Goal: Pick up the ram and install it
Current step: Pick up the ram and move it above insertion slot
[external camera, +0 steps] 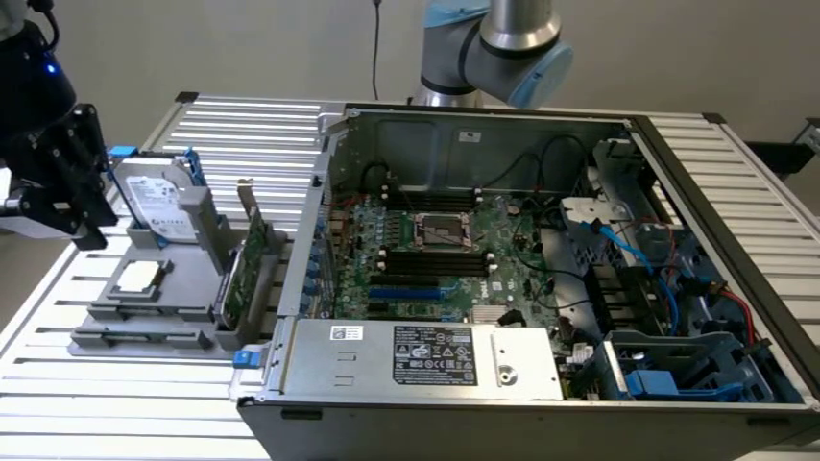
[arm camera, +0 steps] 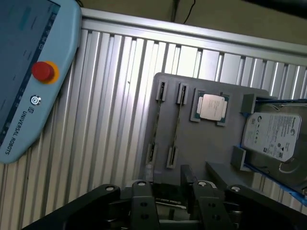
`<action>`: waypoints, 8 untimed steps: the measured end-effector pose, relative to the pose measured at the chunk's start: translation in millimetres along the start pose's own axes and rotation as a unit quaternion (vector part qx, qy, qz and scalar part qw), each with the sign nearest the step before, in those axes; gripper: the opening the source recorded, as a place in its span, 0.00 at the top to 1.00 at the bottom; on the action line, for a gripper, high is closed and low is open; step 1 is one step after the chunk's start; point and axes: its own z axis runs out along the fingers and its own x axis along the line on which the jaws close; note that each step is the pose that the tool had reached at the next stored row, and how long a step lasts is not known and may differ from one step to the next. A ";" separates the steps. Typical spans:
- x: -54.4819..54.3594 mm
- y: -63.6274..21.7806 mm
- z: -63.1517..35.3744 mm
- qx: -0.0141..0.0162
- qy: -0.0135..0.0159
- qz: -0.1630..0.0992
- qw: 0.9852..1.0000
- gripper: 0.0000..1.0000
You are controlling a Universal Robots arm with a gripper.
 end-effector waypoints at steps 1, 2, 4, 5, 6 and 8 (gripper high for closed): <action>0.1 1.8 1.4 0.001 0.000 0.000 1.000 0.64; 0.1 4.4 3.2 0.001 0.000 0.000 1.000 0.64; 0.0 11.0 7.1 0.003 0.000 0.000 1.000 0.64; 0.0 13.6 8.8 0.004 0.001 0.000 1.000 0.64; 0.0 16.1 10.4 0.005 0.001 0.000 1.000 0.64; 1.1 20.0 13.4 0.007 0.001 0.000 1.000 0.64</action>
